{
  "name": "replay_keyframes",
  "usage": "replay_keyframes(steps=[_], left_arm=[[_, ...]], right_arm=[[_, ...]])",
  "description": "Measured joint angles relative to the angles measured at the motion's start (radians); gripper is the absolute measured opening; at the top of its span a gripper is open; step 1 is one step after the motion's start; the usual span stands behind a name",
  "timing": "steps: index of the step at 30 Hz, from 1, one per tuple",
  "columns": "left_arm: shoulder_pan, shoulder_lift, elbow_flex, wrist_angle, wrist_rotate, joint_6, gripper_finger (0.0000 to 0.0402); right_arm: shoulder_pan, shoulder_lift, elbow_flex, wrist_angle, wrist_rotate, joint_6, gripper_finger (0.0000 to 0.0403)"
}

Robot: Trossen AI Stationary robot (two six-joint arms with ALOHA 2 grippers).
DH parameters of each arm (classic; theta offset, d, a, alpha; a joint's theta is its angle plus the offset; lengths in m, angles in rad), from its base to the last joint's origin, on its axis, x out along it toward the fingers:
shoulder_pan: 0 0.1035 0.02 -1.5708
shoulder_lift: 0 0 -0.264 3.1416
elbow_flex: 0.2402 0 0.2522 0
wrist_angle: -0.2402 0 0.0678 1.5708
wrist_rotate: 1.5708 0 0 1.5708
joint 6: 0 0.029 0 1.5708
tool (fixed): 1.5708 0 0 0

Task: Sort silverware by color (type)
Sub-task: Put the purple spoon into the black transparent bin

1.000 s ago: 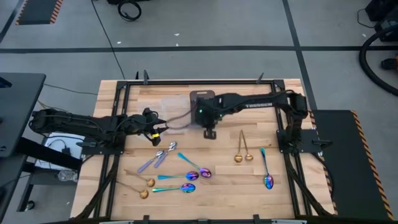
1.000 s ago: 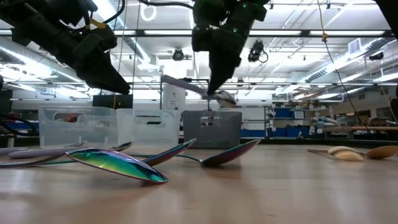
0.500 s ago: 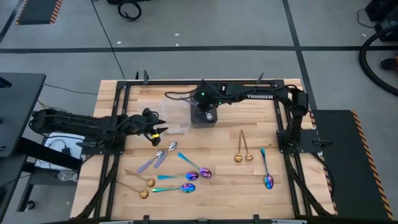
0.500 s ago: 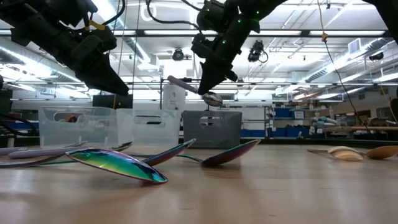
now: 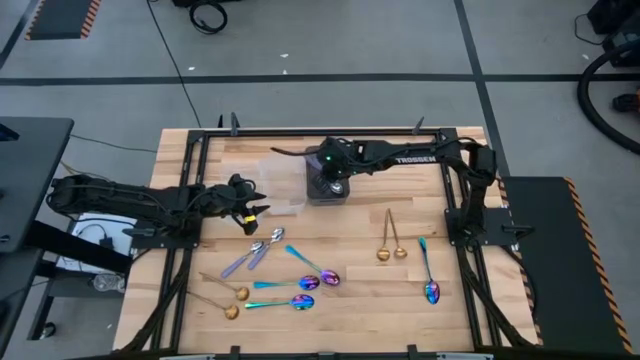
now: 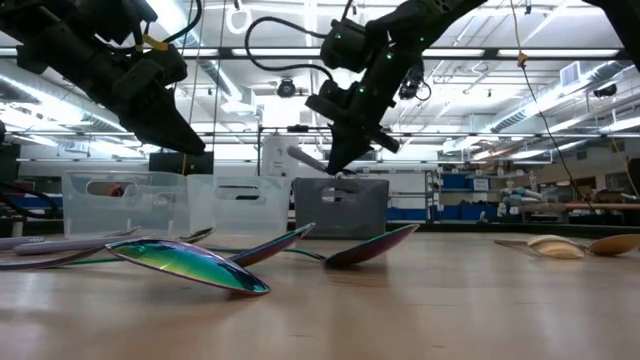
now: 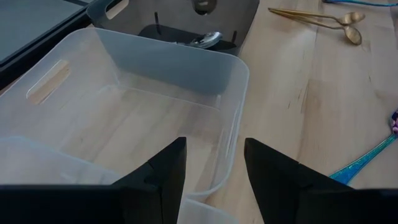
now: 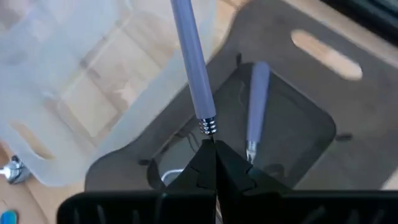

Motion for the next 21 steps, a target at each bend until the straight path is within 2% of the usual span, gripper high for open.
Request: replay_keyframes(steps=[5,12,18,21], left_arm=[[0.000,0.000,0.000,0.000,0.000,0.025,0.0171],[0.000,0.000,0.000,-0.004,0.000,0.033,0.0171],[0.000,0.000,0.000,-0.004,0.000,0.032,0.0171],[0.000,0.000,0.000,-0.004,0.000,0.032,0.0171]], right_arm=[[-0.005,0.000,0.000,-0.053,0.001,0.079,0.0003],[-0.020,0.000,0.000,-0.083,-0.056,0.144,0.0003],[-0.041,0.000,0.000,-0.099,-0.152,0.159,0.0004],[-0.049,0.000,0.000,-0.108,-0.157,0.159,0.0007]])
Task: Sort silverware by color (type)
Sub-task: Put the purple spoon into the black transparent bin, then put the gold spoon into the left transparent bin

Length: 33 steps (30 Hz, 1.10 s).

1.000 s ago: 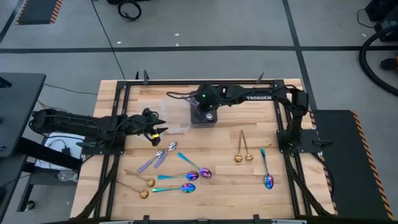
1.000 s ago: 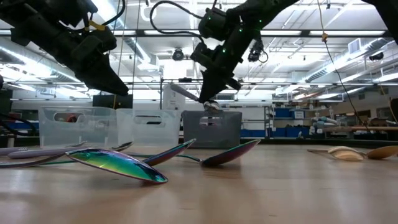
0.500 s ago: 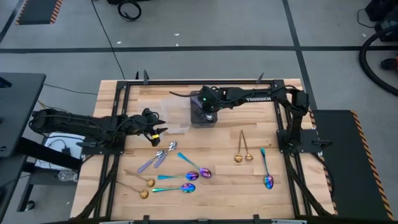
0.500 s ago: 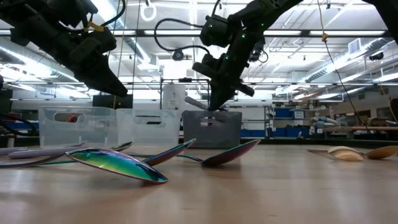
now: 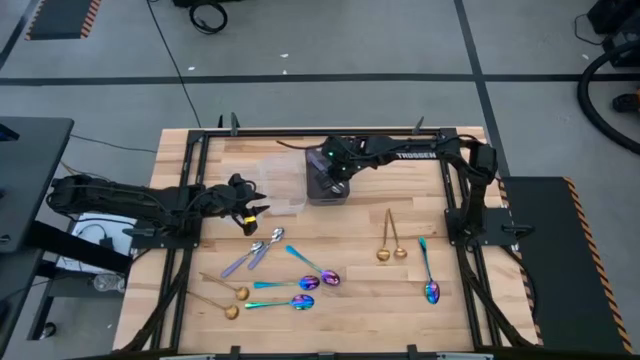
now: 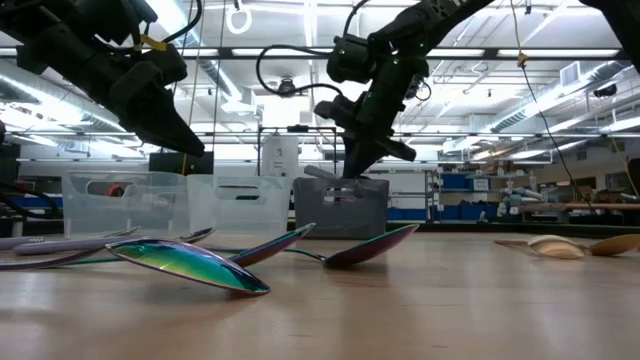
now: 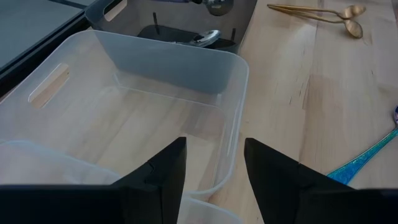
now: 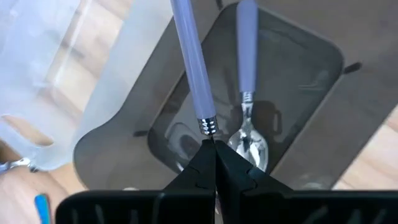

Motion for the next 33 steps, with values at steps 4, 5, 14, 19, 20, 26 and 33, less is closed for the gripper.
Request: replay_keyframes(steps=[4,5,14,19,20,26,33], left_arm=[[0.000,0.000,0.000,0.000,0.000,0.000,0.0171],[0.000,0.000,0.000,0.000,0.000,0.001,0.0171],[0.000,0.000,0.000,-0.001,0.000,0.002,0.0171],[0.000,0.000,0.000,-0.016,0.001,-0.010,0.0171],[0.000,0.000,0.000,-0.024,0.006,-0.016,0.0171],[0.000,0.000,0.000,-0.033,0.071,-0.029,0.0171],[0.000,0.000,0.001,-0.038,0.171,-0.138,0.0171]], right_arm=[[-0.005,0.000,0.000,-0.004,0.000,-0.001,0.0020],[-0.005,0.000,0.000,-0.005,0.000,-0.001,0.0023],[-0.006,0.000,0.000,-0.043,0.008,-0.029,0.0046],[-0.005,0.000,0.012,-0.047,-0.021,-0.077,0.0075],[-0.004,0.000,0.020,-0.044,-0.025,-0.095,0.0081],[0.037,-0.005,0.050,-0.017,0.101,-0.294,0.0117],[0.108,-0.020,0.050,0.081,0.232,-0.486,0.0148]])
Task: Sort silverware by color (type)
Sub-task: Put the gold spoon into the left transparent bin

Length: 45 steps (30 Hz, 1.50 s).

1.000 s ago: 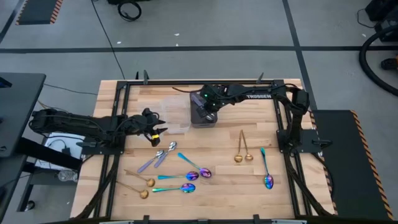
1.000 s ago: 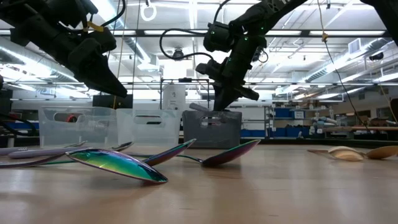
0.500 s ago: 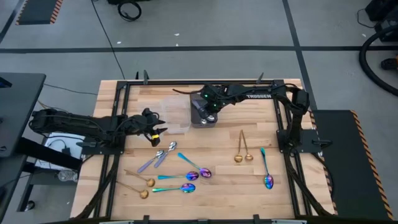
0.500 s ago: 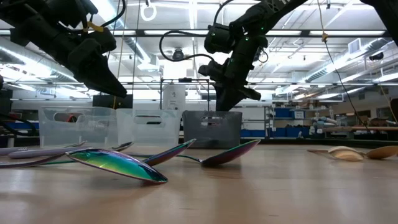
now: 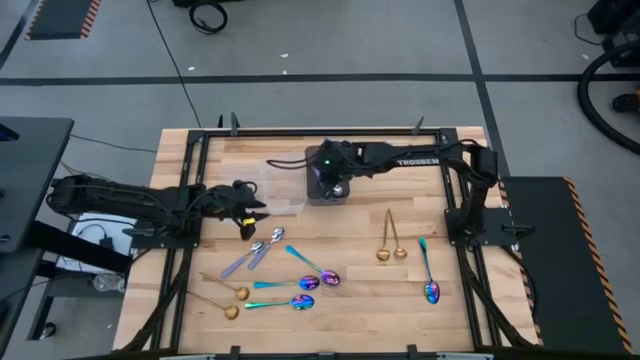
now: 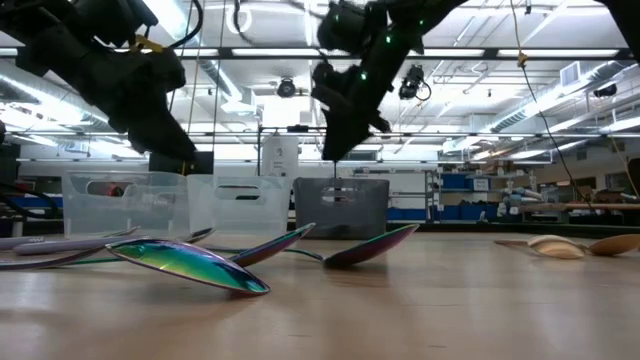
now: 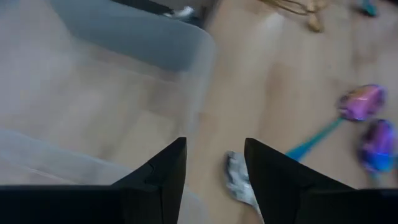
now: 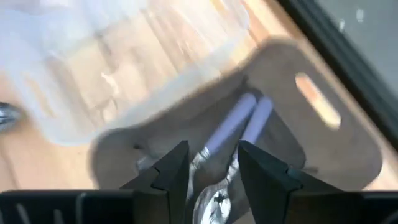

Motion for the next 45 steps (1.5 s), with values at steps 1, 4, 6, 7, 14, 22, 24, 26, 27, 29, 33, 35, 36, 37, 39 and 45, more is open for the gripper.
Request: replay_keyframes(steps=[1,4,6,7,14,22,24,26,27,29,33,35,36,37,39,45], left_arm=[[-0.001,0.000,0.000,0.000,0.016,-0.026,0.0171],[-0.004,0.000,0.006,-0.031,0.030,-0.084,0.0171],[-0.015,0.000,0.030,-0.125,0.030,-0.109,0.0171],[-0.024,0.000,0.047,-0.171,0.030,-0.122,0.0171],[-0.127,0.000,0.128,-0.303,0.030,-0.190,0.0171],[-0.248,0.000,0.157,-0.326,0.028,-0.310,0.0171],[-0.279,0.000,0.157,-0.342,0.027,-0.356,0.0171],[-0.308,0.000,0.157,-0.356,0.027,-0.419,0.0171],[-0.321,0.000,0.157,-0.357,0.026,-0.445,0.0171],[-0.346,0.000,0.157,-0.356,0.022,-0.476,0.0171],[-0.397,0.000,0.157,-0.355,-0.024,-0.525,0.0171],[-0.415,0.010,0.157,-0.351,-0.046,-0.551,0.0171],[-0.421,0.023,0.157,-0.344,-0.049,-0.556,0.0171],[-0.427,0.037,0.157,-0.341,-0.049,-0.557,0.0171],[-0.437,0.072,0.157,-0.318,-0.048,-0.558,0.0171],[-0.453,0.205,0.173,-0.261,0.025,-0.559,0.0171]], right_arm=[[0.011,-0.006,0.000,0.029,0.005,-0.024,0.0151],[0.041,-0.017,-0.017,0.123,0.006,-0.089,0.0153],[0.060,-0.024,-0.043,0.193,-0.015,-0.121,0.0153],[0.070,-0.026,-0.054,0.224,-0.027,-0.135,0.0153],[0.156,-0.028,-0.103,0.409,-0.036,-0.203,0.0153],[0.247,-0.028,-0.105,0.394,0.105,-0.265,0.0153],[0.262,-0.028,-0.105,0.377,0.106,-0.265,0.0153],[0.271,-0.028,-0.123,0.394,0.082,-0.257,0.0154],[0.276,-0.028,-0.137,0.409,0.066,-0.250,0.0154],[0.287,-0.028,-0.171,0.442,0.058,-0.241,0.0153],[0.319,-0.028,-0.219,0.504,0.085,-0.246,0.0153],[0.342,-0.028,-0.233,0.524,0.113,-0.250,0.0154],[0.352,-0.028,-0.236,0.527,0.130,-0.250,0.0153],[0.362,-0.030,-0.239,0.525,0.145,-0.251,0.0153],[0.379,-0.037,-0.249,0.523,0.171,-0.250,0.0153],[0.408,-0.060,-0.302,0.524,0.175,-0.207,0.0153]])
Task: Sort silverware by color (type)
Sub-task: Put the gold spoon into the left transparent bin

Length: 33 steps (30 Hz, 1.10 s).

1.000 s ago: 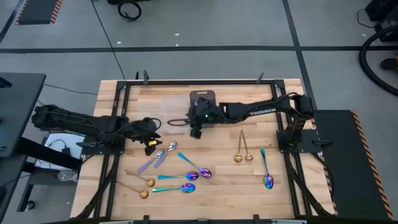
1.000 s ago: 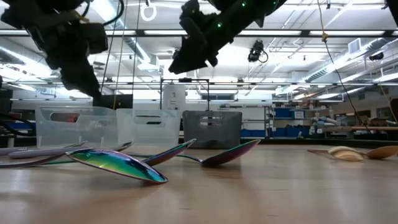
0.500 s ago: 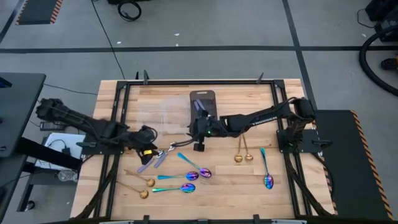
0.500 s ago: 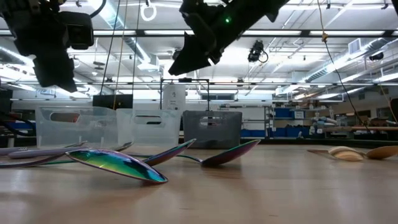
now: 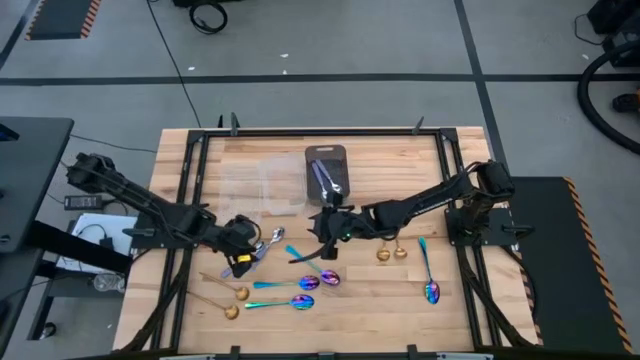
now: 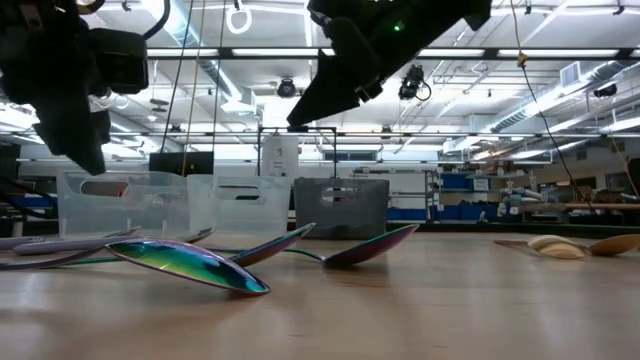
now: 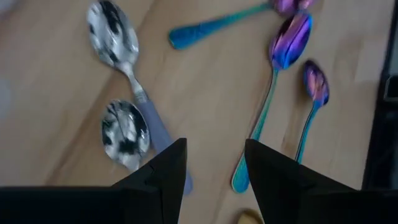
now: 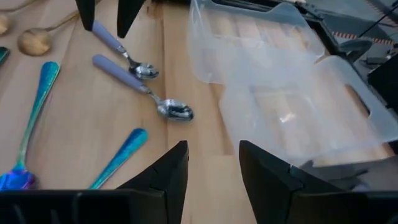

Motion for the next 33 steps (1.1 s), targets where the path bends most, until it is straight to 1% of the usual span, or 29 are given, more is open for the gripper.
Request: replay_keyframes(steps=[3,5,8,10,13,16,21,24,28,33], left_arm=[[-0.019,0.063,0.046,-0.006,0.019,0.011,0.0171],[-0.038,0.105,0.091,-0.023,0.025,0.044,0.0171],[-0.067,0.162,0.165,-0.098,0.026,0.120,0.0171],[-0.086,0.189,0.206,-0.163,0.025,0.169,0.0171],[-0.121,0.214,0.229,-0.205,0.048,0.200,0.0171],[-0.158,0.223,0.229,-0.215,0.085,0.184,0.0171],[-0.215,0.222,0.229,-0.217,0.094,0.102,0.0171],[-0.253,0.232,0.229,-0.216,0.093,0.055,0.0171],[-0.314,0.253,0.229,-0.232,0.093,0.010,0.0171],[-0.380,0.298,0.229,-0.291,0.093,0.009,0.0171]], right_arm=[[0.020,-0.007,-0.035,0.025,0.003,0.027,0.0152],[0.039,-0.007,-0.055,0.047,0.022,0.040,0.0152],[0.075,-0.007,-0.075,0.055,0.083,0.051,0.0152],[0.099,-0.007,-0.093,0.093,0.123,0.055,0.0152],[0.132,-0.007,-0.127,0.156,0.177,0.055,0.0152],[0.158,-0.007,-0.151,0.216,0.227,0.055,0.0152],[0.181,-0.007,-0.203,0.324,0.253,0.037,0.0152],[0.182,-0.007,-0.208,0.315,0.275,0.031,0.0152],[0.168,-0.007,-0.208,0.311,0.277,0.030,0.0152],[0.166,-0.007,-0.208,0.307,0.276,0.029,0.0152]])
